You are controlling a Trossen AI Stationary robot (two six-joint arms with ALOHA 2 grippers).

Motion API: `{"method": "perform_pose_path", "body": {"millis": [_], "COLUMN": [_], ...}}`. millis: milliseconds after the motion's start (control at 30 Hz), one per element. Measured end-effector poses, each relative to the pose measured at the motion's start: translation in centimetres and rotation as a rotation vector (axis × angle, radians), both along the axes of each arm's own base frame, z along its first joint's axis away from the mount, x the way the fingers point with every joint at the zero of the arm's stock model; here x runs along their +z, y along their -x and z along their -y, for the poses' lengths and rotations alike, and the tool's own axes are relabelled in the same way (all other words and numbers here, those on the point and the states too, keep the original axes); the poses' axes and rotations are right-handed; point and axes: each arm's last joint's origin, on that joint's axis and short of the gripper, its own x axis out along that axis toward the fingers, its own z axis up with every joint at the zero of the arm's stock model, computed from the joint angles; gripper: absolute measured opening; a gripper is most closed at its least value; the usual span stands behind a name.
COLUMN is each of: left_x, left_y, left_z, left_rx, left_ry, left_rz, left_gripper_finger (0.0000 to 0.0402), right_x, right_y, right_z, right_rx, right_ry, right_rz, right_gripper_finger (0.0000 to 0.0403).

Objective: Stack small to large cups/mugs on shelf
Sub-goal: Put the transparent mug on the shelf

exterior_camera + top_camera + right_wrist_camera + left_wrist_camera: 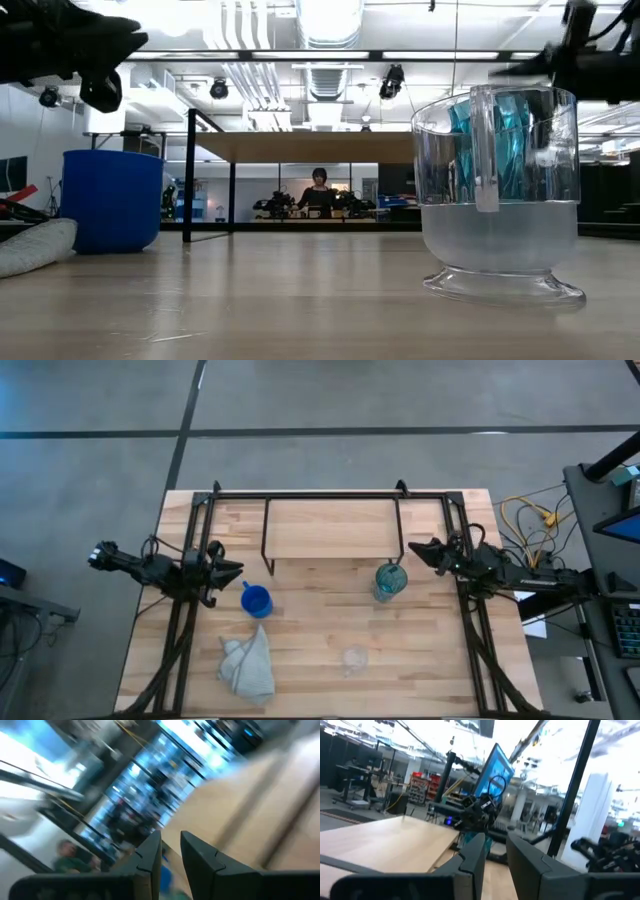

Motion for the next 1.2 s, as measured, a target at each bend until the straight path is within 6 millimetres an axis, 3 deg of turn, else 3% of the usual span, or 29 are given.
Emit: {"method": "perform_pose_path", "body": {"millis": [100, 200, 300, 533, 700, 933, 1033, 1200], "left_x": [0.3, 2.0, 3.5, 10.6, 14.0, 17.3, 17.8, 16.8], "left_y": [-0.1, -0.1, -0.5, -3.2, -7.7, -14.5, -17.2, -21.9], "left_z": [0.0, 0.0, 0.2, 1.2, 2.8, 5.1, 6.1, 7.7], "left_rx": [0.017, 0.012, -0.011, -0.008, -0.016, -0.005, -0.005, 0.001], "left_ry": [0.014, 0.03, -0.006, -0.2, -0.27, -0.267, -0.188, 0.03], "left_rz": [-0.022, -0.027, -0.113, -0.289, -0.478, -0.494, -0.498, -0.538], "left_gripper_finger": [0.0066, 0.0066, 0.0066, 0.0066, 0.0066, 0.0066, 0.0066, 0.0066], "right_x": [1.7, 3.3, 5.2, 11.0, 14.8, 19.4, 20.8, 22.4], "right_y": [0.5, 0.9, 1.1, 0.8, -1.1, -5.2, -6.6, -8.7], "right_z": [-0.1, -0.3, -0.3, -0.6, -0.8, -1.8, -2.0, -2.0], "right_rx": [0.012, 0.041, 0.054, 0.093, 0.162, 0.355, 0.385, 0.407], "right_ry": [0.061, 0.104, 0.109, 0.096, 0.112, 0.219, 0.253, 0.308], "right_rz": [0.165, 0.229, 0.197, -0.001, -0.233, -0.476, -0.595, -0.752], "right_gripper_finger": [0.0068, 0.0068, 0.0068, 0.0068, 0.0068, 0.0068, 0.0068, 0.0068]}}
